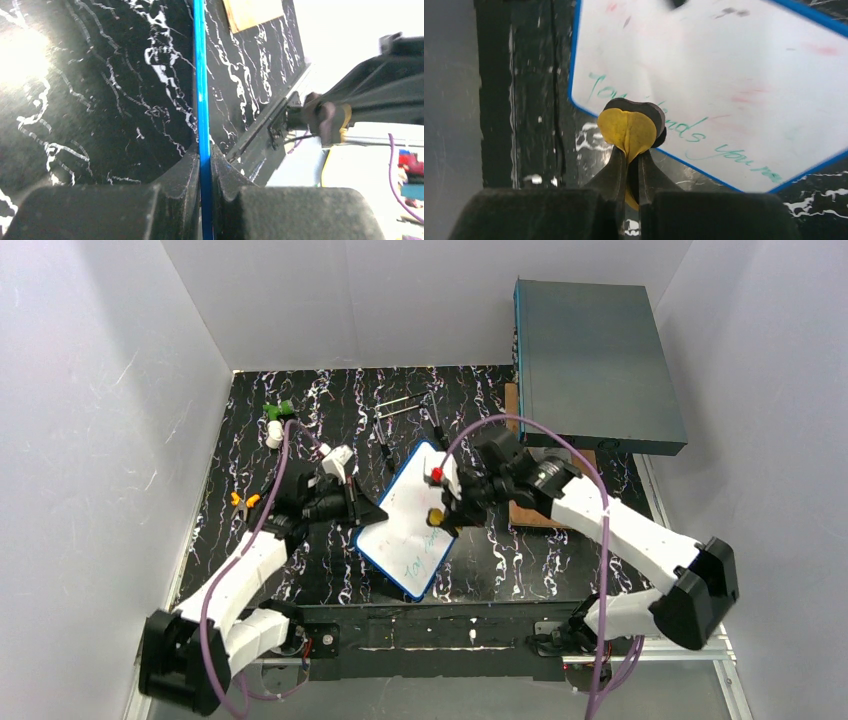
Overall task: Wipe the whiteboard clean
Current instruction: Erase the whiteboard at the center of the board.
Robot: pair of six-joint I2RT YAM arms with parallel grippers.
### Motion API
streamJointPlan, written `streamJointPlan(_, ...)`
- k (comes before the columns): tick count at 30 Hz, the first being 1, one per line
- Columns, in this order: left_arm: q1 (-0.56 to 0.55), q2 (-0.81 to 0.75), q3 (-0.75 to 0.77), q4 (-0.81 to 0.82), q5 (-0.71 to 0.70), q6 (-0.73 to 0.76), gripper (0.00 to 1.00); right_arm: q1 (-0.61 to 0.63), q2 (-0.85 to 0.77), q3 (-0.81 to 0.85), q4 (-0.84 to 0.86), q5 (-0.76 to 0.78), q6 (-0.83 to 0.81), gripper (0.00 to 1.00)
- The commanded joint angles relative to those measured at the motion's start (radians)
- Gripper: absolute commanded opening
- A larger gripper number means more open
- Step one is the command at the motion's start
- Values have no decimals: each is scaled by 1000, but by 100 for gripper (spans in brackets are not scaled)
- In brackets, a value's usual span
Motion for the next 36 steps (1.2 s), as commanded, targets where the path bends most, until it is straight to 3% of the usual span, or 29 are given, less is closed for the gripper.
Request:
streamJointPlan(1, 1, 169, 153, -21, 238, 124, 0, 5, -76, -173, 30, -56, -227, 1)
streamJointPlan(5, 4, 315, 246, -110, 285, 220, 0, 35, -119, -302, 113, -4, -335, 1)
streamJointPlan(8, 4, 393, 287, -118, 307, 243, 0, 135, -109, -348, 226, 168, -356, 1)
streamJointPlan(14, 4, 565, 406, -203, 349, 320, 0, 362, 73, -206, 354, 594, -305, 1)
streamJointPlan(18, 5, 638, 454, -284, 356, 380, 0, 393, 163, -104, 342, 699, -259, 1)
streamJointPlan(21, 8, 657, 472, -325, 352, 420, 0, 392, 180, -131, 377, 765, -270, 1)
streamJointPlan(25, 13, 667, 481, -320, 363, 415, 0, 389, 186, -165, 332, 759, -309, 1)
streamJointPlan(31, 16, 667, 480, -333, 332, 434, 0, 417, 159, -254, 230, 577, -397, 1)
streamJointPlan(36, 19, 665, 484, -337, 327, 438, 0, 476, 157, -304, 231, 549, -436, 1)
